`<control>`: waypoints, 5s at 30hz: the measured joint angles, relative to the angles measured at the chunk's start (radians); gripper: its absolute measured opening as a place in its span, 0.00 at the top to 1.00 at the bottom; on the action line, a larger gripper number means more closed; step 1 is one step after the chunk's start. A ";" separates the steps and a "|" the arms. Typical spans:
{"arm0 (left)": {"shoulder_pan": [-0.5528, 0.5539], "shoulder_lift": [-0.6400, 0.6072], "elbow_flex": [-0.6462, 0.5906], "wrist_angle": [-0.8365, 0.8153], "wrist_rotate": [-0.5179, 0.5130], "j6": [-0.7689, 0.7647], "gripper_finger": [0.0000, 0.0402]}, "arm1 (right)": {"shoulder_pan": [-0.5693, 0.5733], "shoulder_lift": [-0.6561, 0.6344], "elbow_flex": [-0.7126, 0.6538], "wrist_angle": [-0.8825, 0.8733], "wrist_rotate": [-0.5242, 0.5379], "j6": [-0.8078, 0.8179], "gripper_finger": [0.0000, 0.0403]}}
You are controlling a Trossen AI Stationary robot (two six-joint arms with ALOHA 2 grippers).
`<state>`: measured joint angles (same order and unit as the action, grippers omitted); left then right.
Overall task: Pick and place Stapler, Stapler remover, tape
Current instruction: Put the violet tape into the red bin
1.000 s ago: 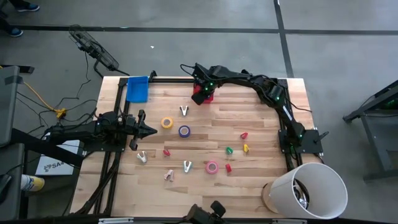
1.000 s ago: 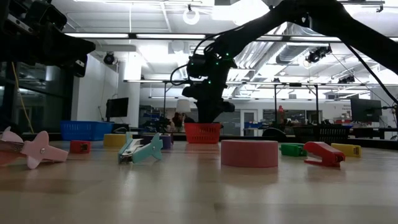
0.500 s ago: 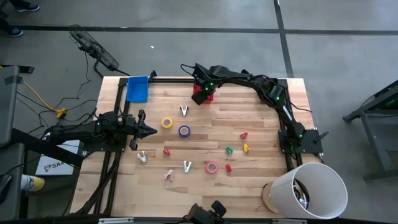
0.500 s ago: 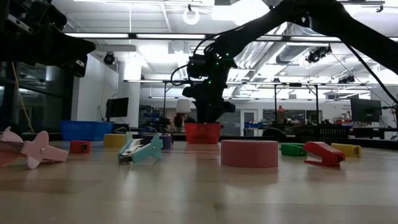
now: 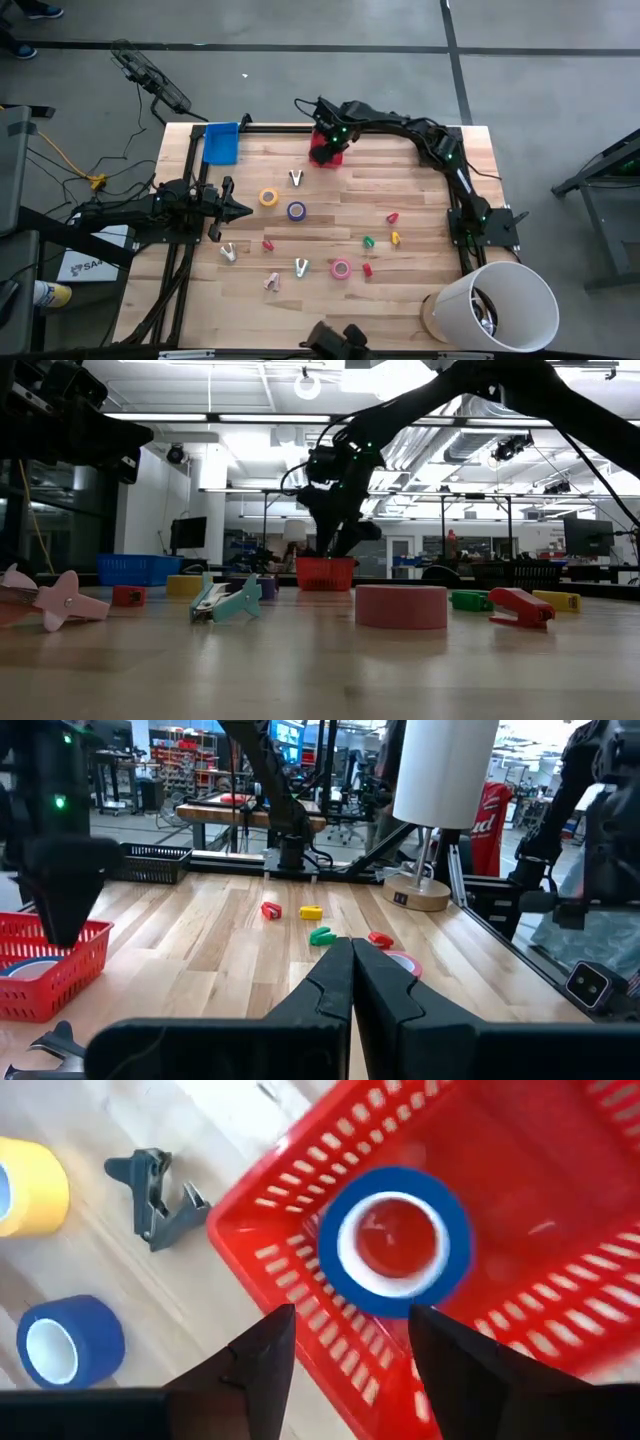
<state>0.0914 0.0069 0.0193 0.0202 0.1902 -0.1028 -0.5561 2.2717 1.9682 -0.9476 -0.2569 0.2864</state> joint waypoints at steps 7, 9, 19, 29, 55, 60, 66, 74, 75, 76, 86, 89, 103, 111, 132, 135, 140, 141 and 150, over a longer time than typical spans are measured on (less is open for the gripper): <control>0.000 0.000 0.000 0.000 0.000 0.000 1.00 | -0.022 -0.073 0.000 -0.001 0.014 -0.060 0.57; 0.000 0.000 0.000 0.000 0.000 0.000 1.00 | -0.023 -0.095 0.000 -0.002 -0.004 -0.092 0.58; 0.000 0.000 0.000 0.000 0.000 0.000 1.00 | 0.066 -0.140 0.000 -0.053 -0.043 -0.352 0.58; 0.000 0.000 0.000 0.000 0.000 0.000 1.00 | 0.213 -0.140 0.000 -0.057 -0.033 -0.700 0.58; 0.000 0.000 0.000 0.000 0.000 0.000 1.00 | 0.408 -0.140 -0.286 0.476 -0.041 -0.939 0.58; 0.000 0.000 0.000 0.000 0.000 0.000 1.00 | 0.419 -0.140 -0.388 0.605 -0.038 -0.940 0.59; 0.000 0.000 0.000 0.000 0.000 0.000 1.00 | 0.420 -0.140 -0.458 0.683 0.033 -0.941 0.60; 0.000 0.000 0.000 0.000 0.000 0.000 1.00 | 0.420 -0.140 -0.459 0.680 0.044 -0.938 0.59; 0.000 0.000 0.000 0.000 0.000 0.000 1.00 | 0.423 -0.140 -0.459 0.677 0.048 -0.938 0.59; 0.000 0.000 0.000 0.000 0.000 0.000 1.00 | 0.425 -0.140 -0.457 0.668 0.052 -0.938 0.60; 0.000 0.000 0.000 0.000 0.000 0.000 1.00 | 0.426 -0.046 -0.231 0.404 0.138 -0.826 0.60; 0.000 0.000 0.000 0.001 0.000 0.000 1.00 | 0.430 -0.027 -0.173 0.322 0.136 -0.798 0.61; 0.000 0.000 0.000 0.001 -0.012 0.000 1.00 | 0.435 0.008 -0.167 0.359 0.081 -0.828 0.62; 0.000 0.000 0.000 0.002 -0.012 0.000 1.00 | 0.447 0.046 -0.168 0.389 0.073 -0.845 0.63; 0.000 0.000 0.000 0.002 -0.018 0.000 1.00 | 0.441 0.028 -0.168 0.274 0.193 -0.832 0.92; 0.000 0.000 0.000 0.002 -0.018 0.000 1.00 | 0.425 -0.004 -0.171 0.231 0.210 -0.785 0.92; 0.000 0.000 0.000 0.002 -0.019 0.000 1.00 | 0.378 -0.070 -0.169 0.148 0.199 -0.693 0.92; 0.000 0.000 0.000 0.002 -0.019 0.000 1.00 | 0.367 -0.080 -0.169 0.135 0.197 -0.670 0.92; 0.000 0.000 0.000 0.002 -0.019 0.000 1.00 | 0.215 -0.178 -0.168 0.093 0.198 -0.521 0.92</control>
<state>0.0912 0.0067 0.0194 0.0223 0.1711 -0.1028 -0.3414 2.0937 1.8000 -0.8549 -0.0586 -0.2348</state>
